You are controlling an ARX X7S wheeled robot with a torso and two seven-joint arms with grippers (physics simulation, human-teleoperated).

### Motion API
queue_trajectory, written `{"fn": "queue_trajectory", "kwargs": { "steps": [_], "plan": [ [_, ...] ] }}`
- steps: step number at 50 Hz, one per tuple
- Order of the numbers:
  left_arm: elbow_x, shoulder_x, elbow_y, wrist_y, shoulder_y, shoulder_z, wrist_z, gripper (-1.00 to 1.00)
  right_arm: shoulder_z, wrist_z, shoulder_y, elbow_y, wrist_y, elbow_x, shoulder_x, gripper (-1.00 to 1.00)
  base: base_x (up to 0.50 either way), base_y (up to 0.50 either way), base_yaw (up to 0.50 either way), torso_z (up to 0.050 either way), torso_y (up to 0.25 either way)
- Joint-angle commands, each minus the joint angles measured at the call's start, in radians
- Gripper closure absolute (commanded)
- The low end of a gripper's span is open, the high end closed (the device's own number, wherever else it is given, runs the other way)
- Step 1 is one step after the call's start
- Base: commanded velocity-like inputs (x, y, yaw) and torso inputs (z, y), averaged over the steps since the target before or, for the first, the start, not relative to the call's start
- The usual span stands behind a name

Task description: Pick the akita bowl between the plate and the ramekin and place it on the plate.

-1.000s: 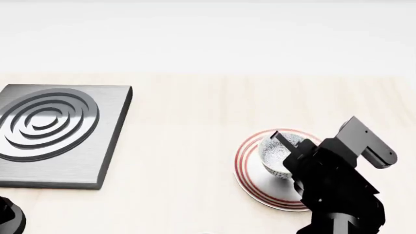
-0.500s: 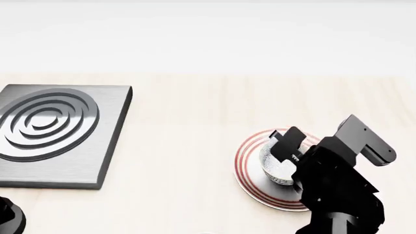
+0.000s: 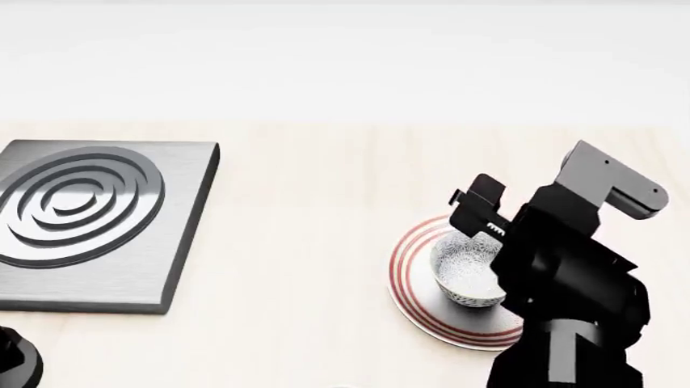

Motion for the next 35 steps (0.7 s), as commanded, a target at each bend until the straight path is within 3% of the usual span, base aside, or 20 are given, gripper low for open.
{"fn": "queue_trajectory", "kwargs": {
  "steps": [1,10,18,35],
  "plan": [
    [0.013,0.012,-0.006,0.003,0.001,-0.024,0.028,-1.0,-0.07,-0.065,-0.097,-0.333,0.189,-0.073,-0.081,-1.0,0.0,0.0,0.0,0.0,0.0],
    [0.013,0.012,-0.014,0.002,-0.008,-0.021,0.028,-1.0,-0.142,-0.107,-0.174,-0.478,0.232,-0.038,-0.092,-1.0,0.0,0.0,0.0,0.0,0.0],
    [0.014,0.015,-0.005,-0.002,-0.005,-0.016,0.023,-1.0,-0.266,-0.119,-0.311,-0.834,0.391,0.044,-0.103,-1.0,0.0,0.0,0.0,0.0,0.0],
    [0.022,0.02,-0.01,0.012,0.001,-0.011,0.016,-1.0,-0.405,-0.029,-0.585,-1.355,0.451,0.141,-0.087,-1.0,0.0,0.0,0.0,0.0,0.0]
  ]
}}
